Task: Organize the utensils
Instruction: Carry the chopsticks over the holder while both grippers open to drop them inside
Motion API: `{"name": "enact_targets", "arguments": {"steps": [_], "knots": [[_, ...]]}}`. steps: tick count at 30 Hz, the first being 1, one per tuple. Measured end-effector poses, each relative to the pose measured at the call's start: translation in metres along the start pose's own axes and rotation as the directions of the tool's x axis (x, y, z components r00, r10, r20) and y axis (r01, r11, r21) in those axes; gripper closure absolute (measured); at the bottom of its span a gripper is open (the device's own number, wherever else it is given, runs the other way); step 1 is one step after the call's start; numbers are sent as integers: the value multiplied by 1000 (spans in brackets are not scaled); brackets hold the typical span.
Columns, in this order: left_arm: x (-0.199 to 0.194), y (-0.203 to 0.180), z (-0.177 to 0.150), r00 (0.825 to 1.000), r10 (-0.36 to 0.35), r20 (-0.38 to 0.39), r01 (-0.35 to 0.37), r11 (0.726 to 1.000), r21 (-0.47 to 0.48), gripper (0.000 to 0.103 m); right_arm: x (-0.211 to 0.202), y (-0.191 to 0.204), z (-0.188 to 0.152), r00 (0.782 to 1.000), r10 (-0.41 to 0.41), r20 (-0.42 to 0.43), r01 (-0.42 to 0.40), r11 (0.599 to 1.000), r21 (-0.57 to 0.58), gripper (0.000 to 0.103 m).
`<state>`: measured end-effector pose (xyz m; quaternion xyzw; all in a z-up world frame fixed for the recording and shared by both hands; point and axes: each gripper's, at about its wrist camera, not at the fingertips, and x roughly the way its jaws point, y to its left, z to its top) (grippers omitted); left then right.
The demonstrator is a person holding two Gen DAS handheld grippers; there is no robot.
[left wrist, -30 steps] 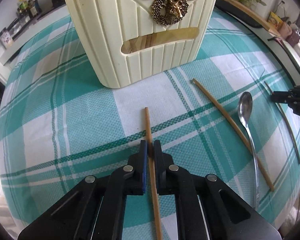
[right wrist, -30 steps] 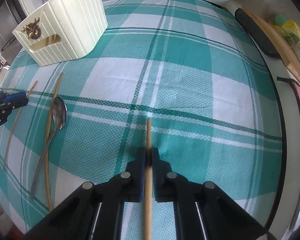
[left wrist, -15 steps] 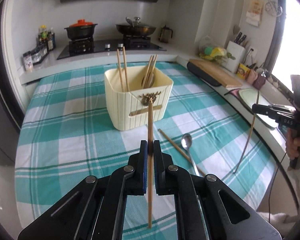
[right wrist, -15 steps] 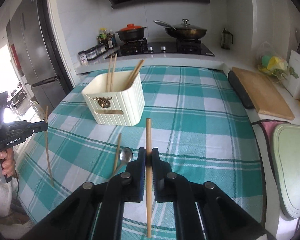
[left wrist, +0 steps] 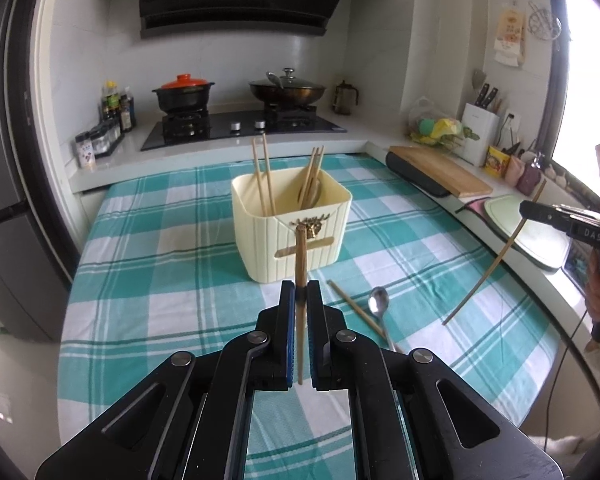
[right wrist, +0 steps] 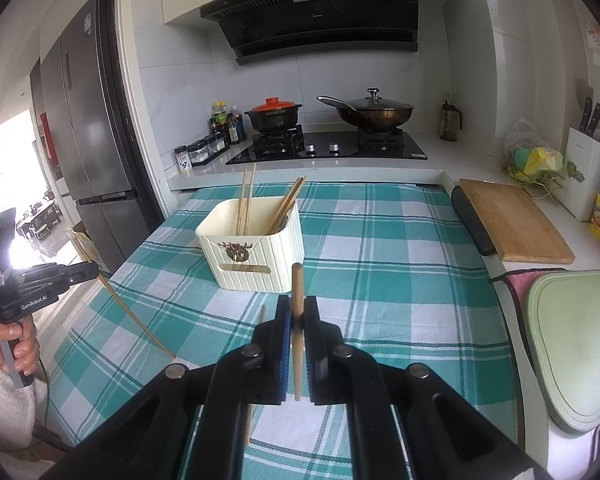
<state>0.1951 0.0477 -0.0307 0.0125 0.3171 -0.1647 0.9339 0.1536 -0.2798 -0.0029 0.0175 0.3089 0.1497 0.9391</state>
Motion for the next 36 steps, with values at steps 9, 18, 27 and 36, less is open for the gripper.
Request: {"name": "enact_targets", "arguments": {"steps": [9, 18, 27, 36], "knots": [[2, -4, 0, 999, 43, 4, -43, 999, 32, 99, 0, -1, 2, 1000, -11, 6, 11, 1000, 6, 97], [-12, 8, 21, 996, -74, 43, 76, 996, -45, 99, 2, -1, 24, 999, -10, 30, 10, 1000, 1, 97], [-44, 25, 100, 951, -65, 302, 94, 992, -82, 99, 11, 25, 101, 986, -2, 167, 17, 996, -84, 97], [17, 41, 159, 930, 2, 367, 42, 993, -110, 99, 55, 59, 167, 939, 65, 336, -21, 991, -132, 97]]}}
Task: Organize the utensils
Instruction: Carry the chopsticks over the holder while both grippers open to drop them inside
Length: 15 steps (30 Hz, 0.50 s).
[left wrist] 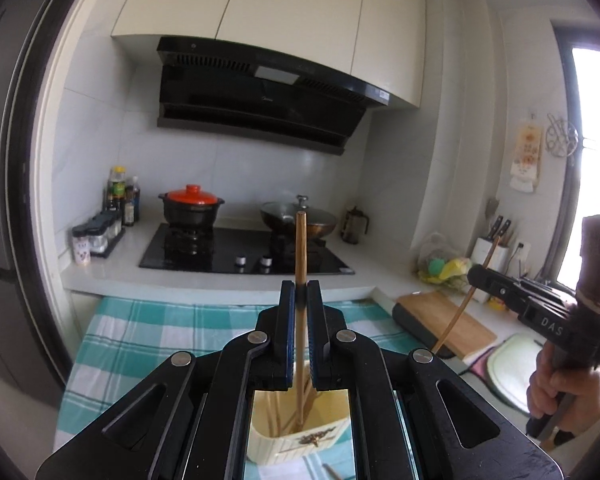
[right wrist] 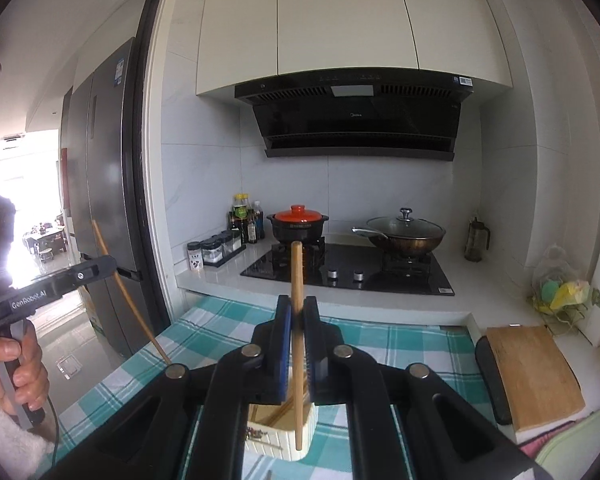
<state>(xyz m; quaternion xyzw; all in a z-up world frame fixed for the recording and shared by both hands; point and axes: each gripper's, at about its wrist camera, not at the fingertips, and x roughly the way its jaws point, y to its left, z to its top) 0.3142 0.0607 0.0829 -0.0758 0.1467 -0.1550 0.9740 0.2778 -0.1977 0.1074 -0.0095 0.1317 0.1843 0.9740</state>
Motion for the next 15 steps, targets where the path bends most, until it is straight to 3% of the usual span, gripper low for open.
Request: {"name": "enact_targets", "arguments": {"steps": [4, 8, 15], "knots": [[45, 5, -12, 996, -2, -91, 2, 1000, -1, 99, 50, 1, -10, 999, 39, -27, -38, 999, 29, 97], [89, 14, -34, 975, -14, -222, 8, 1000, -27, 99, 109, -6, -37, 983, 94, -157, -78, 991, 105, 97], [147, 26, -79, 909, -44, -415, 10, 996, -84, 99, 183, -14, -98, 896, 203, -396, -116, 965, 234, 94]]}}
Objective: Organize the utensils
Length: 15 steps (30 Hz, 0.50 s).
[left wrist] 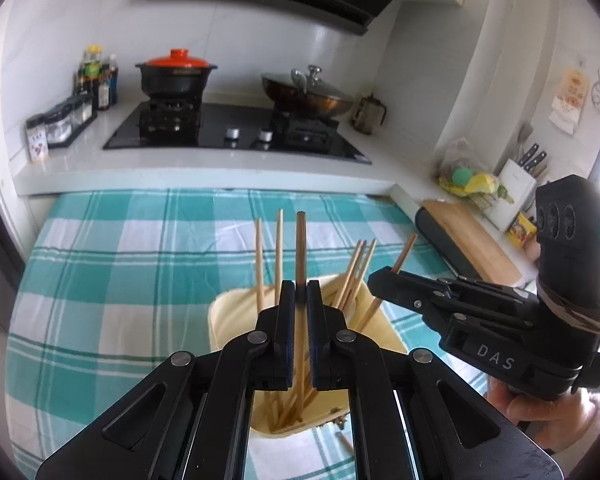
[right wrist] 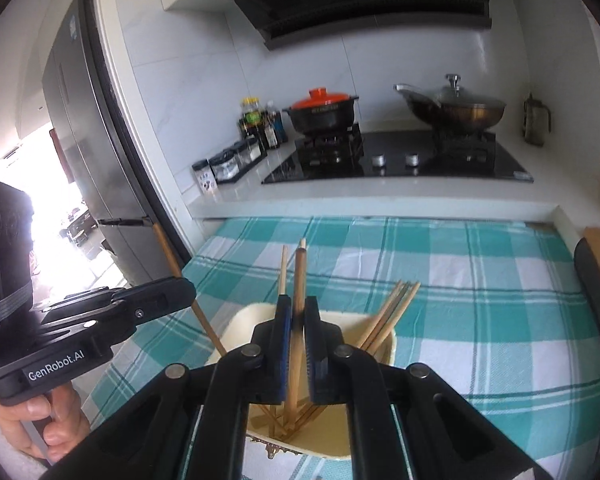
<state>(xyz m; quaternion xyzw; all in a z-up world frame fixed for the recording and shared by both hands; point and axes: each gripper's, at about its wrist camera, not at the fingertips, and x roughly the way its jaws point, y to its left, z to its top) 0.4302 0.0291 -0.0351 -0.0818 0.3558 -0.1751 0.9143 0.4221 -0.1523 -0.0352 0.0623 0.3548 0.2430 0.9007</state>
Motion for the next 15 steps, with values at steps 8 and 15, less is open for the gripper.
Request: {"name": "enact_targets", "arguments": {"steps": [8, 15], "knots": [[-15, 7, -32, 998, 20, -67, -21, 1000, -19, 44, -24, -3, -17, 999, -39, -10, 39, 999, -5, 57], [-55, 13, -147, 978, 56, -201, -52, 998, 20, 24, -95, -18, -110, 977, -176, -119, 160, 978, -130, 53]]}}
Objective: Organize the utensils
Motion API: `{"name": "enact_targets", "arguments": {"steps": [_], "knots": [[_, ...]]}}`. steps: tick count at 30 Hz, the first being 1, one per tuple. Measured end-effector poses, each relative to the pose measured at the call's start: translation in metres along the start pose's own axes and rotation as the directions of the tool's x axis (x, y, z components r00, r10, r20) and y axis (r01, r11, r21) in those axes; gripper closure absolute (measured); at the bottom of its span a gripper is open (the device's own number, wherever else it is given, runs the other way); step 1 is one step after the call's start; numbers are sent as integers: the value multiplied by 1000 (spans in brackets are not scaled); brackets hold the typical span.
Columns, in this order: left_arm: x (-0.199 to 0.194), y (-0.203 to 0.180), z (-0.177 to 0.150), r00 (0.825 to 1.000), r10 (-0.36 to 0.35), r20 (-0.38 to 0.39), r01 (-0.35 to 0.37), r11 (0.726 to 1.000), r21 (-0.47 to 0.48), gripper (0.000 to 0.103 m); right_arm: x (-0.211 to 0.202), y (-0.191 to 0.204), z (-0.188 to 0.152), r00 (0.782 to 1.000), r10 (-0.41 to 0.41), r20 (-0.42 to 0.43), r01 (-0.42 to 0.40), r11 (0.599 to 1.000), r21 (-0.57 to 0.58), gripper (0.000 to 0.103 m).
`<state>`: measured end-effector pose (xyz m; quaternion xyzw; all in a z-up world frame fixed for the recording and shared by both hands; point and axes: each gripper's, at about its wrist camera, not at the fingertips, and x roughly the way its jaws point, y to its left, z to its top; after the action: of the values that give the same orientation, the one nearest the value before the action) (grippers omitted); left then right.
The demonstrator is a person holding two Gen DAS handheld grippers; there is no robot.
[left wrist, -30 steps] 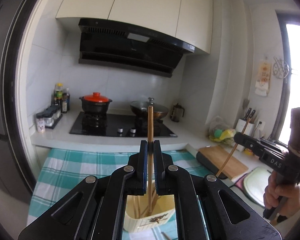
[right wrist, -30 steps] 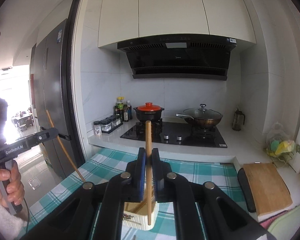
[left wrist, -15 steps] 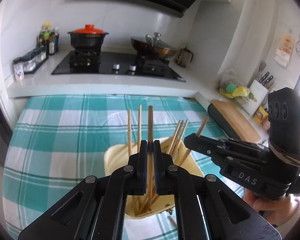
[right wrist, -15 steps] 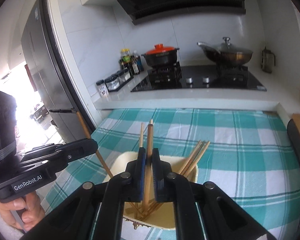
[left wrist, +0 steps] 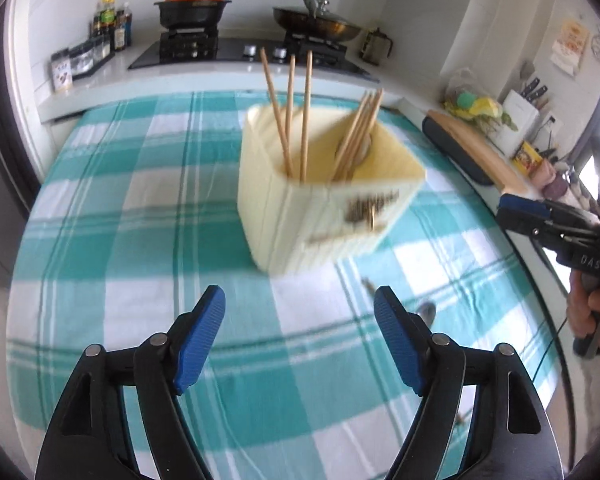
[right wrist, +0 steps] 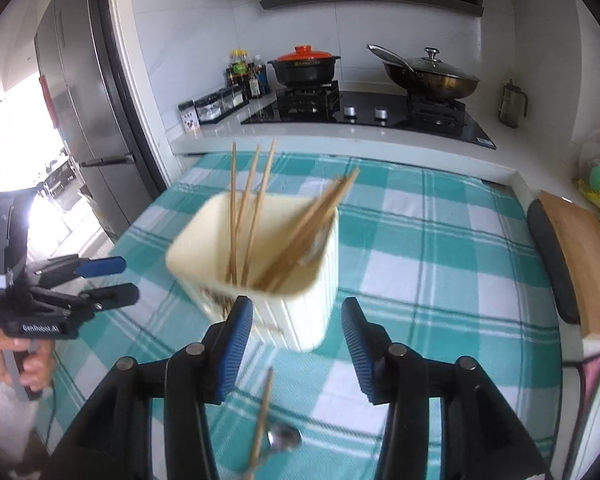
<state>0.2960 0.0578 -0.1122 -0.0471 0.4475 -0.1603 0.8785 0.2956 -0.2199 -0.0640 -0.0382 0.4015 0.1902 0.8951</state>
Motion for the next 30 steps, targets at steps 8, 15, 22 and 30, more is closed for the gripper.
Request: {"name": "enact_targets", "arguments": {"steps": [8, 15, 22, 30], "knots": [[12, -42, -111, 1000, 5, -25, -6, 998, -58, 25, -12, -6, -173, 988, -114, -105, 130, 978, 161, 53], [17, -121, -100, 998, -55, -7, 55, 982, 178, 25, -39, -5, -217, 985, -167, -35, 171, 959, 224, 53], [76, -164, -95, 989, 15, -150, 36, 942, 334, 53, -60, -7, -223, 982, -185, 24, 173, 954, 244, 53], [74, -151, -101, 994, -13, -106, 40, 967, 253, 98, -70, -19, -240, 976, -217, 29, 199, 934, 296, 53]]}}
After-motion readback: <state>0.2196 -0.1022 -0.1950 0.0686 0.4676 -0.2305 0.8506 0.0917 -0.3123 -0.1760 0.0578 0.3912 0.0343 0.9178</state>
